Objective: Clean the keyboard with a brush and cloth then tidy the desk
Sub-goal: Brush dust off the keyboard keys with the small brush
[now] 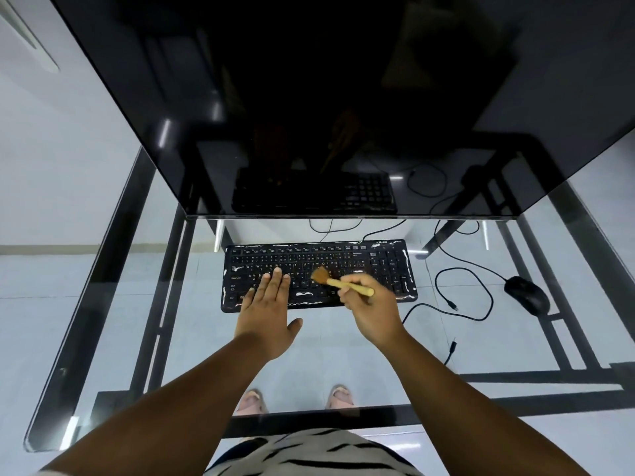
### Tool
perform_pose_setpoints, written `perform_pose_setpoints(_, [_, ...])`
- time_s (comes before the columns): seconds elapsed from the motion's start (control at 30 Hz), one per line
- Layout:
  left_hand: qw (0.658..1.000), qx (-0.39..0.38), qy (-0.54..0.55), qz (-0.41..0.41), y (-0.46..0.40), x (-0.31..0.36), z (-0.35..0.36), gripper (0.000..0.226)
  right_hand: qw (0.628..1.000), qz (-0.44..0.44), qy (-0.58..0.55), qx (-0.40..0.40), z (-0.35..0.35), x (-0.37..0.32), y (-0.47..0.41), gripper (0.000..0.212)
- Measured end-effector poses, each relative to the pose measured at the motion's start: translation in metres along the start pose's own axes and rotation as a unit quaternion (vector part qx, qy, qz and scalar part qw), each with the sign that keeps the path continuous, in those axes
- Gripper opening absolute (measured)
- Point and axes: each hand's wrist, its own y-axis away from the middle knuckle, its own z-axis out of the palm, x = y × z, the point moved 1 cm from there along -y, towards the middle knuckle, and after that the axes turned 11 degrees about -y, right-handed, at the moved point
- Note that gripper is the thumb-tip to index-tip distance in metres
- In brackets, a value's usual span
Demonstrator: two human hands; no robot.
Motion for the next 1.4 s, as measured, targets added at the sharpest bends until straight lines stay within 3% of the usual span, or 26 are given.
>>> perform_pose_setpoints(0.13, [1.000,0.008,0.004,-0.009,-0.001,0.006,0.002,0.084,0.996,-0.038,0.016,0.078,-0.011,0.001,0.003,0.024])
perform_pose_setpoints(0.3, [1.000,0.006,-0.009,-0.019,-0.002,0.009,0.004,0.084,1.000,0.003,-0.004,-0.007,-0.016,0.008,0.007,0.021])
perform_pose_setpoints(0.43, [1.000,0.003,-0.018,-0.022,-0.002,0.011,0.006,0.084,0.998,-0.027,0.013,0.063,-0.023,0.007,0.009,0.022])
perform_pose_setpoints(0.57, [0.999,0.002,-0.023,-0.027,-0.001,0.011,0.005,0.084,0.999,0.005,0.012,-0.034,-0.022,0.010,0.014,0.018])
perform_pose_setpoints(0.73, [0.999,-0.002,-0.024,-0.028,-0.001,0.014,0.004,0.085,0.999,-0.024,0.023,0.029,-0.028,0.008,0.016,0.012])
perform_pose_setpoints(0.87, [0.999,-0.003,-0.022,-0.030,0.000,0.014,0.004,0.086,0.998,-0.003,0.047,-0.048,-0.027,0.011,0.019,0.017])
perform_pose_setpoints(1.0, [0.999,0.000,-0.017,-0.030,0.000,0.018,0.004,0.086,0.998,-0.024,0.052,0.034,-0.037,0.011,0.020,0.012])
perform_pose_setpoints(1.13, [0.999,-0.002,-0.024,-0.032,0.000,0.020,0.003,0.086,0.998,-0.034,0.046,0.002,-0.041,0.010,0.022,0.013])
perform_pose_setpoints(1.27, [0.999,0.003,-0.024,-0.029,-0.001,0.023,0.002,0.086,0.995,-0.029,0.021,0.098,-0.052,0.009,0.018,0.017])
perform_pose_setpoints(1.4, [0.999,0.004,-0.030,-0.018,-0.001,0.028,0.004,0.085,0.995,-0.021,0.037,0.094,-0.057,0.011,0.020,0.015])
